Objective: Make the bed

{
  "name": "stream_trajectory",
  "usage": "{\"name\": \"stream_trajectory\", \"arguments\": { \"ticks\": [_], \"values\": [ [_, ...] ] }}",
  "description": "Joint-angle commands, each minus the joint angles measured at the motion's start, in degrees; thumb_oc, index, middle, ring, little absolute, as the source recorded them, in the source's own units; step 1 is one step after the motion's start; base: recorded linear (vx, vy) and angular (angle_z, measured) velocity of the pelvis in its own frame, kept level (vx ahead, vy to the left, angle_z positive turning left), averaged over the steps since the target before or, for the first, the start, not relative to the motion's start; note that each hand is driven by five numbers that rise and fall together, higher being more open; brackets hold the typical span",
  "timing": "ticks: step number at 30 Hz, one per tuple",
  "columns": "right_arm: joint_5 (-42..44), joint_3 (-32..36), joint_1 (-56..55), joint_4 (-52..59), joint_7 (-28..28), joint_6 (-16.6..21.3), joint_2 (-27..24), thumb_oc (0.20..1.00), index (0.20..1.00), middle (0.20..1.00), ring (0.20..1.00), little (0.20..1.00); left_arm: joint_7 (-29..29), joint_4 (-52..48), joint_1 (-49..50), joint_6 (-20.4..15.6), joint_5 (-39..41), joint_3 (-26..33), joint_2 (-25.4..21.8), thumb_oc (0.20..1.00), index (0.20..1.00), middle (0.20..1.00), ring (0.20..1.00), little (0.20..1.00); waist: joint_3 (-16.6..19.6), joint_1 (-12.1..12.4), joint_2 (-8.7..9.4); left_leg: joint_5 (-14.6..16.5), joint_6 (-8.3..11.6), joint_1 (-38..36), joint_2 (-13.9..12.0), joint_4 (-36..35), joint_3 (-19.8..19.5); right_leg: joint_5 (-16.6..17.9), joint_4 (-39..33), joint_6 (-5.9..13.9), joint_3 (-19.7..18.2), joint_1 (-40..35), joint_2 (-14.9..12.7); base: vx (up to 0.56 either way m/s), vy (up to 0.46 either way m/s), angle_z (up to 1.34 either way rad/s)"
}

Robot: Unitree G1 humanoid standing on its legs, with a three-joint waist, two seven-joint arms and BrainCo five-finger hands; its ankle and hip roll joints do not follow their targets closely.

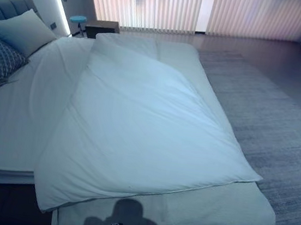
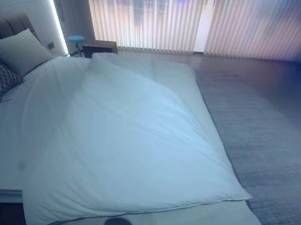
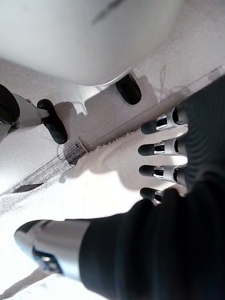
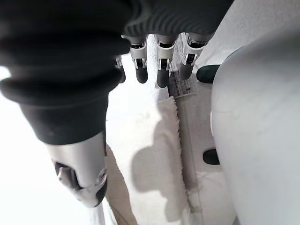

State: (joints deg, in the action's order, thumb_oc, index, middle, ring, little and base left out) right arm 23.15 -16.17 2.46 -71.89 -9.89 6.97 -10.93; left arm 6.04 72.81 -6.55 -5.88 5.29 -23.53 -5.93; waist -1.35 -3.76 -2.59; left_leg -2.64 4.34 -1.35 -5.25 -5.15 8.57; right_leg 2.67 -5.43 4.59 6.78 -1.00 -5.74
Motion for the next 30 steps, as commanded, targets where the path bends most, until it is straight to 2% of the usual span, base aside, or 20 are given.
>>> {"name": "stream_trajectory", "arguments": {
  "ticks": [1, 4, 6, 7, 8, 9, 10, 11, 12, 13, 14, 16, 17, 18, 20, 25, 30],
  "values": [
    [-0.72, -0.85, 1.37, -3.13, -0.16, 0.51, 1.64, 1.000, 1.000, 1.000, 1.000, 1.000, 0.14, 4.32, -3.92, -0.71, 0.15, 0.09, 1.82, 1.000, 1.000, 1.000, 1.000, 1.000, 0.51, -0.47, 2.21, 2.21, -0.91, 0.94, 0.32, 0.15, -0.55, -0.58, 0.43, 3.80, -0.15, 0.20, -2.92, 0.00, 0.000, 0.00],
    [-0.22, -0.83, 1.26, -2.89, 0.24, 0.61, 1.77, 1.000, 1.000, 1.000, 1.000, 1.000, -0.50, 3.28, -4.12, -1.26, 3.33, 0.93, 1.74, 1.000, 1.000, 1.000, 1.000, 1.000, 0.19, -0.48, 2.32, 2.08, -0.81, 1.23, 0.19, 0.15, -0.73, -0.73, 0.43, 3.70, 0.04, 0.36, -2.69, 0.00, 0.000, 0.00],
    [1.00, -0.79, 1.66, -2.21, 0.79, 0.84, 1.80, 1.000, 1.000, 1.000, 1.000, 1.000, -0.47, 1.70, -4.64, -1.61, 7.69, 1.83, 1.74, 1.000, 1.000, 1.000, 1.000, 1.000, -0.89, -0.50, 2.59, 1.69, -0.68, 1.95, 0.02, 0.15, -0.95, -0.67, 0.43, 3.63, 0.10, 0.92, -2.37, -0.10, -0.035, 0.00],
    [2.33, -1.64, 2.34, -0.76, 1.24, 0.94, 2.08, 1.000, 1.000, 1.000, 1.000, 1.000, -1.05, 0.11, -6.07, -2.28, 12.98, 3.09, 1.36, 1.000, 1.000, 1.000, 1.000, 1.000, -2.58, -0.76, 3.20, 0.83, -0.14, 3.29, -0.35, 0.15, -1.15, -0.20, 0.43, 3.39, 0.16, 2.19, -1.88, -0.12, -0.042, 0.01],
    [2.34, -1.65, 2.34, -0.75, 1.24, 0.93, 2.08, 1.000, 1.000, 1.000, 1.000, 1.000, -1.05, 0.11, -6.08, -2.28, 12.99, 3.10, 1.35, 1.000, 1.000, 1.000, 1.000, 1.000, -2.57, -0.78, 3.20, 0.82, -0.13, 3.31, -0.35, 0.15, -1.17, -0.19, 0.43, 3.39, 0.17, 2.20, -1.88, -0.19, -0.085, 0.02],
    [3.15, -2.92, 3.18, 0.79, 1.65, 1.23, 1.93, 1.000, 1.000, 1.000, 1.000, 1.000, -1.70, -1.46, -7.85, -2.51, 19.56, 4.67, 1.14, 1.000, 1.000, 1.000, 1.000, 1.000, -4.29, -0.92, 3.99, 0.32, 0.03, 5.06, -0.86, 0.15, -1.21, 0.30, 0.43, 3.22, 0.06, 3.95, -1.16, -0.10, -0.051, 0.02],
    [3.15, -2.92, 3.20, 0.79, 1.65, 1.23, 1.93, 1.000, 1.000, 1.000, 1.000, 1.000, -1.70, -1.46, -7.86, -2.51, 19.57, 4.68, 1.14, 1.000, 1.000, 1.000, 1.000, 1.000, -4.28, -0.93, 3.98, 0.32, 0.03, 5.09, -0.87, 0.15, -1.22, 0.30, 0.43, 3.21, 0.06, 3.97, -1.15, -0.24, -0.077, 0.03],
    [4.95, -3.94, 4.62, 2.14, 2.07, 1.54, 1.66, 1.000, 1.000, 1.000, 1.000, 1.000, -2.32, -2.44, -10.99, -2.72, 26.64, 5.35, 1.51, 1.000, 1.000, 1.000, 1.000, 1.000, -7.02, -1.18, 4.46, -0.83, 0.34, 6.94, -1.59, 0.15, -1.13, 0.14, 3.11, 2.96, 0.06, 7.22, -0.57, -0.15, -0.026, 0.03],
    [4.95, -3.93, 4.64, 2.14, 2.07, 1.54, 1.66, 1.000, 1.000, 1.000, 1.000, 1.000, -2.31, -2.43, -11.01, -2.72, 26.65, 5.35, 1.51, 1.000, 1.000, 1.000, 1.000, 1.000, -7.00, -1.18, 4.45, -0.84, 0.34, 6.98, -1.59, 0.15, -1.13, 0.11, 3.18, 2.96, 0.05, 7.31, -0.57, -0.27, -0.038, -0.03],
    [6.56, -4.37, 5.76, 3.54, 2.10, 1.56, 1.16, 1.000, 1.000, 1.000, 1.000, 1.000, -1.47, -3.42, -13.94, -2.20, 32.75, 6.61, 1.87, 1.000, 1.000, 1.000, 1.000, 1.000, -9.44, -1.62, 4.83, -1.90, 0.63, 8.44, -2.15, 0.15, -0.79, -0.66, 6.52, 2.69, -0.18, 10.49, 0.00, -0.12, -0.012, -0.05],
    [6.57, -4.37, 5.79, 3.53, 2.09, 1.56, 1.16, 1.000, 1.000, 1.000, 1.000, 1.000, -1.46, -3.41, -13.97, -2.20, 32.76, 6.62, 1.87, 1.000, 1.000, 1.000, 1.000, 1.000, -9.43, -1.62, 4.82, -1.91, 0.63, 8.49, -2.15, 0.15, -0.79, -0.69, 6.61, 2.69, -0.19, 10.58, -0.01, -0.19, -0.016, -0.09],
    [7.26, -5.25, 7.10, 5.63, 3.18, 1.42, 0.86, 1.000, 1.000, 1.000, 1.000, 1.000, -2.18, -4.14, -16.83, -2.11, 38.48, 8.46, 2.21, 1.000, 1.000, 1.000, 1.000, 1.000, -11.46, -2.00, 5.32, -2.88, 0.83, 10.78, -2.51, 1.20, -0.29, -1.63, 9.93, 2.65, -0.30, 14.03, 0.26, -0.17, -0.030, -0.06],
    [7.86, -5.69, 7.84, 7.09, 3.45, 1.40, 0.45, 1.000, 1.000, 1.000, 1.000, 1.000, -2.84, -4.88, -19.26, -2.48, 43.24, 10.22, 2.70, 1.000, 1.000, 1.000, 1.000, 1.000, -13.01, -2.29, 6.18, -1.63, 0.94, 14.98, -2.13, 6.97, -0.83, -1.84, 12.23, 2.55, -0.32, 16.41, 0.01, -0.15, -0.041, -0.04],
    [7.86, -5.69, 7.86, 7.10, 3.46, 1.39, 0.45, 1.000, 1.000, 1.000, 1.000, 1.000, -2.84, -4.86, -19.30, -2.48, 43.24, 10.24, 2.70, 1.000, 1.000, 1.000, 1.000, 1.000, -12.90, -2.36, 6.15, -1.49, 0.93, 15.32, -2.14, 7.28, -0.91, -1.88, 12.35, 2.55, -0.27, 16.63, -0.01, -0.23, -0.038, 0.02],
    [9.28, -6.01, 9.16, 8.96, 3.69, 1.63, -0.14, 1.000, 1.000, 1.000, 1.000, 1.000, -4.29, -5.58, -23.18, -3.02, 48.49, 13.62, 2.74, 1.000, 1.000, 1.000, 1.000, 1.000, -14.62, -3.19, 6.78, 0.12, 1.09, 21.54, -2.14, 13.81, -1.13, -2.88, 17.45, 2.80, -0.14, 21.84, -0.63, -0.15, -0.015, 0.02],
    [10.64, -6.47, 9.32, 14.29, 3.77, 2.00, -0.63, 1.000, 1.000, 1.000, 1.000, 1.000, -6.36, -7.53, -26.21, -5.05, 55.33, 18.83, 2.55, 1.000, 1.000, 1.000, 1.000, 1.000, -15.59, -3.92, 7.01, 2.83, 1.84, 28.73, -3.74, 21.98, -1.22, -4.36, 24.24, 2.62, 0.07, 28.62, -1.29, -0.07, -0.010, 0.06],
    [11.23, -7.72, 9.58, 20.62, 4.45, 2.42, -1.91, 1.000, 1.000, 1.000, 1.000, 1.000, -8.22, -10.43, -29.63, -6.99, 57.94, 21.56, 0.77, 1.000, 1.000, 1.000, 1.000, 1.000, -16.14, -4.39, 7.29, 4.79, 2.14, 34.60, -4.59, 27.79, -1.39, -5.45, 28.80, 2.23, -0.74, 34.81, -1.17, -0.05, 0.012, -0.08]
  ]
}}
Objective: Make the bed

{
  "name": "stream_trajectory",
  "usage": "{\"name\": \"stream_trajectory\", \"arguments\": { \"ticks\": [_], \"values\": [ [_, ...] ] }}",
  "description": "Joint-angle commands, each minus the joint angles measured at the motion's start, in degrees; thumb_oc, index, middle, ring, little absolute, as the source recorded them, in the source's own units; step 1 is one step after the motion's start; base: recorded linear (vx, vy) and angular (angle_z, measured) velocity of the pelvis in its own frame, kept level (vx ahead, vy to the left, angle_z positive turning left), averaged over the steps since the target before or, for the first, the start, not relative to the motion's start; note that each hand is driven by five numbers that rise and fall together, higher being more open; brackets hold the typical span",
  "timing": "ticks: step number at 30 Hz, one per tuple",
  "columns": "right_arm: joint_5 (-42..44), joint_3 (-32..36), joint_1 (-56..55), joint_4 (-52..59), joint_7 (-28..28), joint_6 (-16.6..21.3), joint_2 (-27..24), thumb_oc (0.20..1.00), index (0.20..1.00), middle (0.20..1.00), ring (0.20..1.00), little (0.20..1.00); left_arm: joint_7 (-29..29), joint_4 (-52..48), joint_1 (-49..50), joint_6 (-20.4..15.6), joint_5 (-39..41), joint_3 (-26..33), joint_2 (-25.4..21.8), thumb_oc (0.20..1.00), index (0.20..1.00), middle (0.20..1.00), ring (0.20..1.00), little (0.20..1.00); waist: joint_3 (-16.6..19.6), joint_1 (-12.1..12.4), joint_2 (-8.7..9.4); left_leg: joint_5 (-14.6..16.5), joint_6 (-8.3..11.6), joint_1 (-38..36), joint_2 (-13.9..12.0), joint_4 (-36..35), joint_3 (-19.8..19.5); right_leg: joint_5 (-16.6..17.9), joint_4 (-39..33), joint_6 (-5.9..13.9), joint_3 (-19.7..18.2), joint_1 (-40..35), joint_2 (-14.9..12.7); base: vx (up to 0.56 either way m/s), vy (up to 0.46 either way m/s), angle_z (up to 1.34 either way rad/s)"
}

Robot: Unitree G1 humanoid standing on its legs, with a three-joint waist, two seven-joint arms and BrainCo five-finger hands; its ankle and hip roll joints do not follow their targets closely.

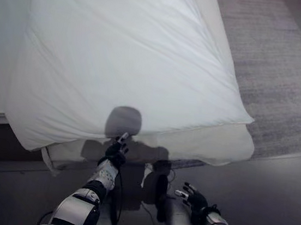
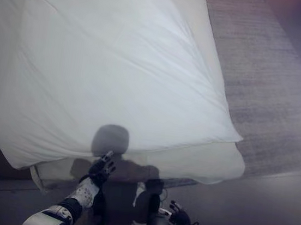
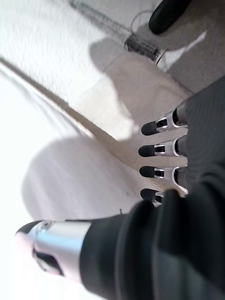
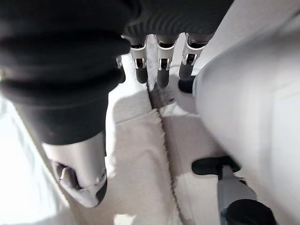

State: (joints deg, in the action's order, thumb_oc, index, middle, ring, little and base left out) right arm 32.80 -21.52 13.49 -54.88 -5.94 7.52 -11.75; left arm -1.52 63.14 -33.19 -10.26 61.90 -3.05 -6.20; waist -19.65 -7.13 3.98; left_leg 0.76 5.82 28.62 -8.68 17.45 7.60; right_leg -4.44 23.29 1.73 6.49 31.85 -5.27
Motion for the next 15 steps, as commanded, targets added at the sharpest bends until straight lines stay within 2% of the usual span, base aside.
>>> {"name": "stream_trajectory", "arguments": {
  "ticks": [1, 7, 15],
  "values": [
    [1.58, -2.71, -1.25, 4.50, 0.48, 1.93, -1.29, 1.000, 1.000, 1.000, 1.000, 1.000, -0.82, -0.73, -3.68, -2.74, 2.10, 1.70, 0.78, 1.000, 1.000, 1.000, 1.000, 1.000, 2.21, -1.17, 0.78, 1.85, 0.53, 5.59, -1.30, 6.25, -0.35, 1.54, 0.88, 5.09, -0.52, 3.08, -1.65, -0.05, 0.033, -0.15],
    [1.91, -3.38, -1.01, 10.07, 1.45, 2.65, -2.24, 1.000, 1.000, 1.000, 1.000, 1.000, -2.61, -3.39, -8.26, -5.32, 8.02, 5.11, -0.03, 1.000, 1.000, 1.000, 1.000, 1.000, 2.48, -1.96, 0.89, 3.67, 0.34, 11.04, -1.86, 11.35, -1.15, 0.24, 4.79, 4.83, -0.13, 7.93, -2.04, -0.01, 0.011, -0.03],
    [1.18, -4.79, -1.16, 13.17, 2.29, 2.97, -2.46, 1.000, 1.000, 1.000, 1.000, 1.000, -3.71, -3.08, -12.87, -7.10, 13.05, 9.65, -3.79, 1.000, 1.000, 1.000, 1.000, 1.000, 2.42, -2.27, 1.31, 4.26, 0.11, 13.36, -1.69, 12.39, -1.45, 0.41, 5.23, 4.90, -0.44, 10.17, -1.98, 0.00, 0.008, -0.01]
  ]
}}
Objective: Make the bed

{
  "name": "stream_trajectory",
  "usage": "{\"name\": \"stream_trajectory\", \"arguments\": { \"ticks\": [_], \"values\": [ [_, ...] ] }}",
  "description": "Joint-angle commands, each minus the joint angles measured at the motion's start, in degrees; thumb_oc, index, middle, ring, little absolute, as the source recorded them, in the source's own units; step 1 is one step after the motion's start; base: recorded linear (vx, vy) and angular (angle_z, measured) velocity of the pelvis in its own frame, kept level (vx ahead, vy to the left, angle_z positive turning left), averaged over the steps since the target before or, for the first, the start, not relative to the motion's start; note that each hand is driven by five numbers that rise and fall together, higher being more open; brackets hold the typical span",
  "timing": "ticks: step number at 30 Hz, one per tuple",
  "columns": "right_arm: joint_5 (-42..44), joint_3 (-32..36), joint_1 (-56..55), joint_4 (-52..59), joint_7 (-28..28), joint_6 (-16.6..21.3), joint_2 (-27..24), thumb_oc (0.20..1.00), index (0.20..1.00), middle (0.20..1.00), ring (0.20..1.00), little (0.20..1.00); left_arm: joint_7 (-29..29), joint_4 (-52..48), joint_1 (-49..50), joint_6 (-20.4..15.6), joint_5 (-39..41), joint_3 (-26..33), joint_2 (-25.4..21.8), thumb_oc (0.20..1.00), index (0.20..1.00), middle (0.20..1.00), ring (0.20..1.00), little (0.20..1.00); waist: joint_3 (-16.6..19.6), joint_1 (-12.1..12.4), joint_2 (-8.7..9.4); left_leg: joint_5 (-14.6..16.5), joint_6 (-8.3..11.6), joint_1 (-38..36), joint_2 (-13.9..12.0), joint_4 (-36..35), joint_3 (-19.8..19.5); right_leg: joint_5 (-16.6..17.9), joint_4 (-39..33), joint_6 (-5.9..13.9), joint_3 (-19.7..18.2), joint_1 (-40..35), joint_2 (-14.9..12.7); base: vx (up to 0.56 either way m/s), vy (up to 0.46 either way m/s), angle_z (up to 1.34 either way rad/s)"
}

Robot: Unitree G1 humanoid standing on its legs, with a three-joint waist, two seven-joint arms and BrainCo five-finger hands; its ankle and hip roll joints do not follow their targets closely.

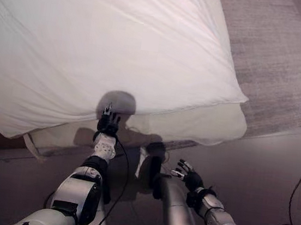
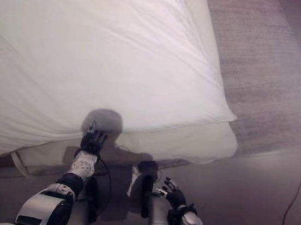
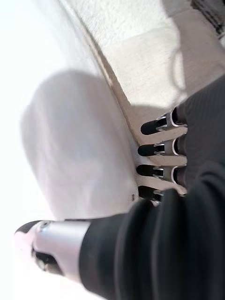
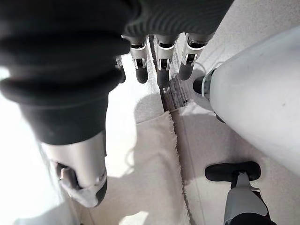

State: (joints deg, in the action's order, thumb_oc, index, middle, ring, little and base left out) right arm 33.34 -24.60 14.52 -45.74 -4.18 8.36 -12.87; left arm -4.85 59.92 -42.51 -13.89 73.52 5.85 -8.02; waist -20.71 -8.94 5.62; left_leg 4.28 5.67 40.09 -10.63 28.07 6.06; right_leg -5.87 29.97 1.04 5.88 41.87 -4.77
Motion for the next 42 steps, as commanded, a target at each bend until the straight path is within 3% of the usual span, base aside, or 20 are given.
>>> {"name": "stream_trajectory", "arguments": {
  "ticks": [1, 12, 13, 14, 15, 16, 26, 34, 42],
  "values": [
    [0.62, -1.74, -2.16, 4.06, 0.55, 2.12, -1.33, 1.000, 1.000, 1.000, 1.000, 1.000, -0.32, 0.25, -3.64, -3.44, 1.47, 0.79, -2.04, 1.000, 1.000, 1.000, 1.000, 1.000, 3.50, -0.52, -0.34, 0.71, 0.26, 1.93, 0.28, 1.73, 0.07, 1.83, -1.48, 5.59, 0.20, 0.18, -2.50, 0.00, 0.000, 0.00],
    [0.46, -2.21, -3.54, 5.21, 1.91, 2.53, -1.47, 1.000, 1.000, 1.000, 1.000, 1.000, -3.35, -0.78, -8.65, -6.27, 1.53, 2.04, -6.34, 1.000, 1.000, 1.000, 1.000, 1.000, 3.95, -0.59, -0.55, 0.17, 0.75, 3.22, 0.21, 1.51, -0.33, 1.99, -2.31, 5.44, 0.38, 1.26, -2.20, 0.00, -0.001, 0.00],
    [0.49, -2.12, -3.63, 5.11, 2.00, 2.57, -1.47, 1.000, 1.000, 1.000, 1.000, 1.000, -3.48, -0.89, -8.67, -6.36, 1.48, 2.05, -6.50, 0.812, 0.812, 0.812, 0.812, 0.812, 3.96, -0.52, -0.61, 0.11, 0.77, 3.07, 0.22, 1.35, -0.31, 2.02, -2.41, 5.47, 0.36, 1.13, -2.24, 0.04, -0.002, -0.02],
    [0.53, -1.94, -3.68, 5.00, 2.17, 2.55, -1.41, 1.000, 1.000, 1.000, 1.000, 1.000, -3.41, -1.64, -8.96, -6.90, 2.03, 2.15, -6.66, 0.344, 0.344, 0.344, 0.344, 0.344, 4.03, -0.50, -0.68, 0.03, 0.82, 2.91, 0.16, 0.96, -0.26, 1.99, -2.64, 5.51, 0.30, 1.06, -2.27, 0.00, 0.000, 0.00],
    [0.53, -1.92, -3.66, 4.99, 2.18, 2.54, -1.40, 1.000, 1.000, 1.000, 1.000, 1.000, -3.43, -1.69, -8.94, -6.95, 2.06, 2.12, -6.63, 0.247, 0.247, 0.247, 0.247, 0.247, 4.03, -0.50, -0.67, -0.02, 0.83, 2.85, 0.17, 0.85, -0.24, 2.02, -2.71, 5.51, 0.30, 1.02, -2.27, 0.00, 0.000, 0.00],
    [0.52, -1.91, -3.69, 4.90, 2.20, 2.42, -1.32, 1.000, 1.000, 1.000, 1.000, 1.000, -3.24, -2.20, -8.99, -6.99, 2.12, 1.94, -6.66, 0.200, 0.200, 0.200, 0.200, 0.200, 4.05, -0.47, -0.75, -0.09, 0.85, 2.65, 0.18, 0.57, -0.19, 2.01, -2.91, 5.54, 0.29, 0.90, -2.29, 0.00, 0.000, 0.00],
    [6.43, -2.57, -2.88, 7.75, 1.29, 3.13, 0.94, 1.000, 1.000, 1.000, 1.000, 1.000, -0.60, -11.58, -6.26, -9.27, 3.38, -0.28, -4.21, 0.200, 0.200, 0.200, 0.200, 0.200, 3.48, 0.85, -1.43, -0.06, 0.80, 0.45, 0.60, -0.15, 0.29, 2.16, -3.95, 5.51, 0.06, -1.04, -2.18, 0.00, 0.000, 0.00],
    [28.71, -3.15, 6.89, 8.01, -3.07, 3.13, 8.72, 1.000, 1.000, 1.000, 1.000, 1.000, 4.40, -31.76, 1.09, -11.12, 6.52, -7.08, 3.55, 0.200, 0.200, 0.200, 0.200, 0.200, 1.22, 4.30, -2.91, -0.67, 0.37, -1.68, 2.32, -2.29, 0.11, 3.17, -6.37, 5.48, 0.25, -3.89, -2.82, -0.01, 0.006, 0.02],
    [43.22, -1.91, 16.09, 7.78, -1.36, 3.75, 14.18, 1.000, 1.000, 1.000, 1.000, 1.000, 2.23, -47.25, 4.26, -11.61, 4.96, -14.37, 5.69, 0.200, 0.200, 0.200, 0.200, 0.200, -1.11, 6.94, -3.91, -1.67, -0.64, -3.63, 4.10, -4.70, -0.53, 3.79, -7.70, 5.53, 0.61, -6.48, -3.49, 0.00, 0.009, 0.11]
  ]
}}
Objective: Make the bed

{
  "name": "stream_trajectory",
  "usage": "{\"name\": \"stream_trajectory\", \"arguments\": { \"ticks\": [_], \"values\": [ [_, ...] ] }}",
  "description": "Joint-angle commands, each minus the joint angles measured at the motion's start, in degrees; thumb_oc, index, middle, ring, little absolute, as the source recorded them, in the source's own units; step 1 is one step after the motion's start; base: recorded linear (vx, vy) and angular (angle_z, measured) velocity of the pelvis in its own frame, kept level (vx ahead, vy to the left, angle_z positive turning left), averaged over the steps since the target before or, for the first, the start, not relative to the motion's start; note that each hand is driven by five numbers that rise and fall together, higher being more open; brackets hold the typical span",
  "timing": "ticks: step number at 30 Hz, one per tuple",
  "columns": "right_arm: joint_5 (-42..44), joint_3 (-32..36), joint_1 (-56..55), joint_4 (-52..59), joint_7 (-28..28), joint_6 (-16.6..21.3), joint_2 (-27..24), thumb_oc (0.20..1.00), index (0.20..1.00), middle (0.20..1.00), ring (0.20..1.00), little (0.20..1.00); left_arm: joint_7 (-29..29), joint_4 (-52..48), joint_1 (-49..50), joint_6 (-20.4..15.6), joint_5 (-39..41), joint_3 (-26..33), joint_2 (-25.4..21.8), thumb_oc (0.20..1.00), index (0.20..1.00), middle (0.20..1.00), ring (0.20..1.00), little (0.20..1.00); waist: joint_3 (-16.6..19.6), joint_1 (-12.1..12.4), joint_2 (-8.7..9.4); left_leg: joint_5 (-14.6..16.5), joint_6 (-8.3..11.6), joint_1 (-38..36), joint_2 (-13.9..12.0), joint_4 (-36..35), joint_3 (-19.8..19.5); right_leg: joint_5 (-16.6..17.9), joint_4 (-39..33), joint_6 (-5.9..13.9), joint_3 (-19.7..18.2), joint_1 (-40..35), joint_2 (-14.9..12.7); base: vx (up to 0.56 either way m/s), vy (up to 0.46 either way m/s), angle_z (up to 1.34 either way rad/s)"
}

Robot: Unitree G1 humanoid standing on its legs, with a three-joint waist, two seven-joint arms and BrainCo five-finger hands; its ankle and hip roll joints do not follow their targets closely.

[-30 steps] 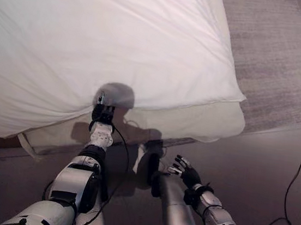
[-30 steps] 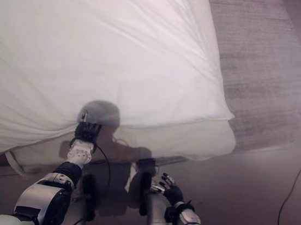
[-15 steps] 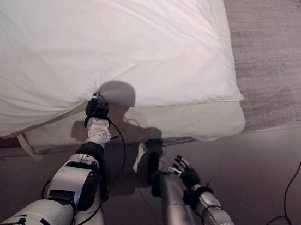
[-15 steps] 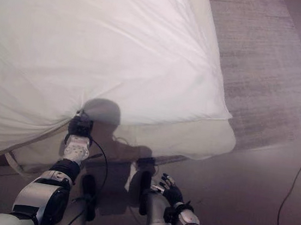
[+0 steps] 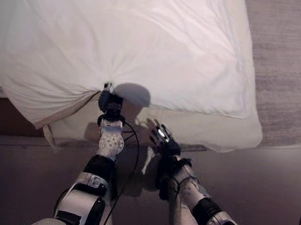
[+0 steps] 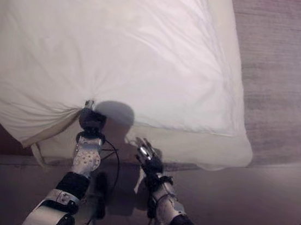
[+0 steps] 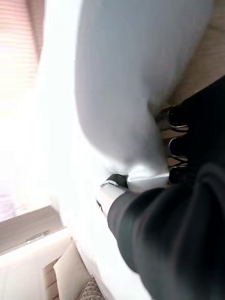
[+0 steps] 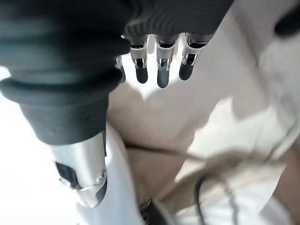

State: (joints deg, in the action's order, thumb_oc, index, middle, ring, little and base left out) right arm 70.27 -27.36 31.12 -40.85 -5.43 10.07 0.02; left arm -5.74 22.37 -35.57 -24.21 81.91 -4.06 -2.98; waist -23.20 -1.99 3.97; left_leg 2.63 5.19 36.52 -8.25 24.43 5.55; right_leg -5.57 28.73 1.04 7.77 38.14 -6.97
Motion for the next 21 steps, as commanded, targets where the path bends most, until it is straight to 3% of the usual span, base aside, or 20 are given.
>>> {"name": "stream_trajectory", "arguments": {
  "ticks": [1, 5, 9, 16, 21],
  "values": [
    [9.48, 1.07, -0.22, 3.31, -0.09, 2.15, 2.10, 1.000, 1.000, 1.000, 1.000, 1.000, 2.97, -11.22, -2.12, -1.12, -3.90, -5.34, 0.75, 0.200, 0.200, 0.200, 0.200, 0.200, 0.94, 0.29, -2.38, 0.23, -0.19, -0.45, 1.81, -1.19, -0.08, 3.24, -6.52, 5.56, -1.10, -3.23, -1.37, 0.00, 0.004, 0.17],
    [22.30, 5.32, 2.72, 5.31, -0.05, 3.38, 4.89, 1.000, 1.000, 1.000, 1.000, 1.000, 1.48, -17.55, -0.62, -1.31, -4.70, -8.37, 1.17, 0.200, 0.200, 0.200, 0.200, 0.200, -0.49, 1.61, -3.17, 0.10, -0.70, -0.93, 2.86, -1.72, -1.12, 2.89, -6.55, 5.63, -0.21, -4.47, -1.90, 0.01, -0.006, 0.16],
    [27.04, 8.41, 4.56, 7.44, -0.05, 4.59, 5.32, 1.000, 1.000, 1.000, 1.000, 1.000, 0.43, -21.45, 1.38, -1.74, -5.20, -9.04, 0.96, 0.200, 0.200, 0.200, 0.200, 0.200, -0.95, 2.40, -3.88, 0.14, -1.01, -1.09, 3.42, -1.99, -1.77, 2.73, -6.40, 5.70, 0.46, -4.78, -2.39, 0.01, 0.001, 0.16],
    [28.38, 11.77, 5.34, 13.16, 0.14, 8.09, 3.84, 1.000, 1.000, 1.000, 1.000, 1.000, -1.11, -26.82, 4.59, -2.78, -6.59, -8.37, -0.14, 0.200, 0.200, 0.200, 0.200, 0.200, -0.87, 2.90, -4.75, -0.36, -1.47, -0.31, 4.13, -2.25, -2.29, 2.82, -6.22, 5.79, 1.15, -4.17, -2.95, 0.01, 0.009, 0.08],
    [28.37, 14.72, 3.92, 20.06, 0.07, 11.97, 2.49, 1.000, 1.000, 1.000, 1.000, 1.000, -5.49, -29.66, 7.22, -4.39, -10.82, -6.49, -1.34, 0.200, 0.200, 0.200, 0.200, 0.200, -0.77, 3.10, -5.39, -0.35, -1.75, 0.31, 4.48, -2.17, -2.60, 2.55, -5.65, 5.85, 1.18, -3.26, -3.07, 0.01, 0.008, 0.04]
  ]
}}
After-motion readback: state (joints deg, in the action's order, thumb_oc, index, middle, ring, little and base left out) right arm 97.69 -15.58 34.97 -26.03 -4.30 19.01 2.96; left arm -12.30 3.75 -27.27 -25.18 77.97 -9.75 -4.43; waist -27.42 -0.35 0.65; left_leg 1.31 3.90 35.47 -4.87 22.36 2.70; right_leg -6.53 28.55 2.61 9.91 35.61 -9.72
